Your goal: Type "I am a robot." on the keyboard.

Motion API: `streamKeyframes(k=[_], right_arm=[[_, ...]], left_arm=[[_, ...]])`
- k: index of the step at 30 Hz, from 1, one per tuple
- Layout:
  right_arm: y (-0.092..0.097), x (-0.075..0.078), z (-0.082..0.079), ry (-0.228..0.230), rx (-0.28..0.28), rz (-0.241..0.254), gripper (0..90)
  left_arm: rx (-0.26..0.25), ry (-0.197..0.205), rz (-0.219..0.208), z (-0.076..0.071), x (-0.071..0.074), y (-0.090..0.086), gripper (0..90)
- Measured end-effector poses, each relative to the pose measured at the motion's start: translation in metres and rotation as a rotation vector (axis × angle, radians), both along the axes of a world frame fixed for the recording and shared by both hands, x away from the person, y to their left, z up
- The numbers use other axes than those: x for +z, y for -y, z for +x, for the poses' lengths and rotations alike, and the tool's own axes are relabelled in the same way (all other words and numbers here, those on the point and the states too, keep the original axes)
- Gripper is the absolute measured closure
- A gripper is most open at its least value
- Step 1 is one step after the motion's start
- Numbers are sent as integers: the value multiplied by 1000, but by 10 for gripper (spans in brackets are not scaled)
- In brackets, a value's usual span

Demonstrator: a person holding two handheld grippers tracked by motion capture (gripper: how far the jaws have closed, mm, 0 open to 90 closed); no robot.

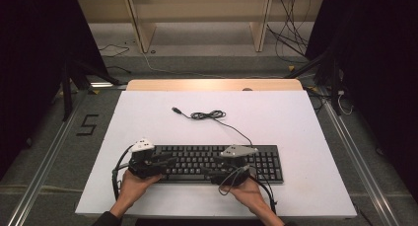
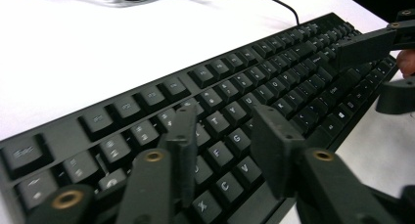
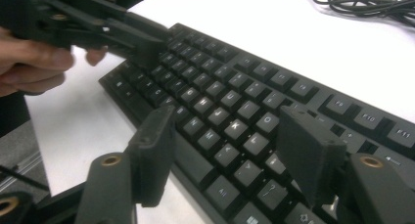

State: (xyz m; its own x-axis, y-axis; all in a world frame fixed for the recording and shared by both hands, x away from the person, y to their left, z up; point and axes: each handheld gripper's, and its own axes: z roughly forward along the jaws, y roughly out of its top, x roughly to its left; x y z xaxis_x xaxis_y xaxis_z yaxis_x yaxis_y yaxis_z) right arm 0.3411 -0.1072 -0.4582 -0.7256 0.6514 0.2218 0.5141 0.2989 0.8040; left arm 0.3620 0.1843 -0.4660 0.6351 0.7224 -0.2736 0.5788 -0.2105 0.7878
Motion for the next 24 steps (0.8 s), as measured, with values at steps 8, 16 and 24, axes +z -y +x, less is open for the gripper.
streamKeyframes(k=[8, 16, 24], right_arm=[[2, 1, -6, 3, 5, 1, 380], [4, 3, -9, 6, 4, 5, 373], [8, 5, -12, 6, -2, 17, 345]], left_arm=[[-25, -7, 35, 10, -4, 10, 809], [-49, -16, 71, 21, -5, 22, 888], [-42, -42, 115, 27, -10, 26, 889]])
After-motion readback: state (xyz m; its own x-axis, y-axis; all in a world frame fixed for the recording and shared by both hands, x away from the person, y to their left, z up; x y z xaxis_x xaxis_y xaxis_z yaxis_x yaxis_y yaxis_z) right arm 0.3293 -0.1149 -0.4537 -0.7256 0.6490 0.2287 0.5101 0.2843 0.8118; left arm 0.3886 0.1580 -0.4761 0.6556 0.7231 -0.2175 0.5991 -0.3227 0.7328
